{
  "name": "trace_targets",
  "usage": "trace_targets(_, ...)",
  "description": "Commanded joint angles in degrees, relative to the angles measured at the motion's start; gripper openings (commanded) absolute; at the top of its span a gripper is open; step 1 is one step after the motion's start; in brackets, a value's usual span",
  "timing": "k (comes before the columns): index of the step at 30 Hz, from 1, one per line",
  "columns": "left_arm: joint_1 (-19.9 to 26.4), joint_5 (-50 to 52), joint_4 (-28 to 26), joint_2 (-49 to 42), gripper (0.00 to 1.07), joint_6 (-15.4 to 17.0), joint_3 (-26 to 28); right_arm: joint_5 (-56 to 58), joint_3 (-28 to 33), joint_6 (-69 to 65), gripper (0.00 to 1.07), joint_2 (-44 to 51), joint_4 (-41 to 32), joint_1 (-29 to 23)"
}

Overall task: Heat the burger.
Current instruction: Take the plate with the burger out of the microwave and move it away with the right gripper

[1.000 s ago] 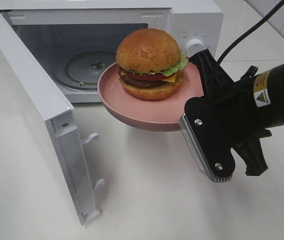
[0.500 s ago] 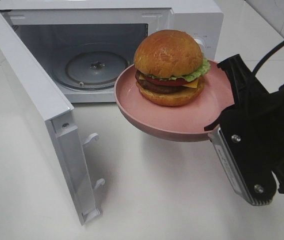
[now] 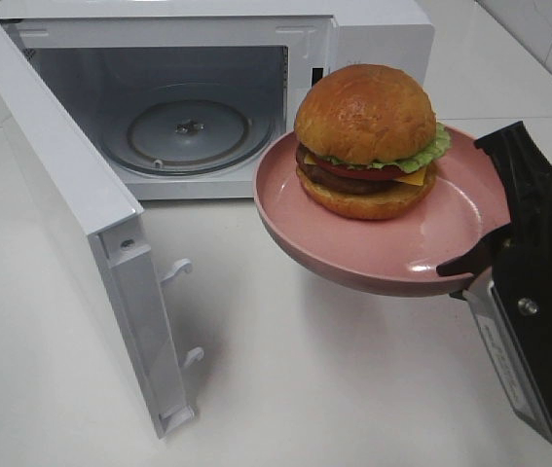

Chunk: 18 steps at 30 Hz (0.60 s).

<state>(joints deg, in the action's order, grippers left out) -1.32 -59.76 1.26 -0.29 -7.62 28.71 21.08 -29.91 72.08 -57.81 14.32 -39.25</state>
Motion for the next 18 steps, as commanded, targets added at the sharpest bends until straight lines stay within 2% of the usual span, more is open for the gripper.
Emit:
trace_targets(1,0.11,0.17,-0.17,-1.03,0.89,0.40,-0.17,-2.12,0.86,-1.32,0.00,3.38,1.32,0.34)
trace_targets(18,0.11,0.17,-0.17,-1.03,0.89,0.40,-0.17,6.53,1.32,-16.33,0.00,10.71,13.69,0.34)
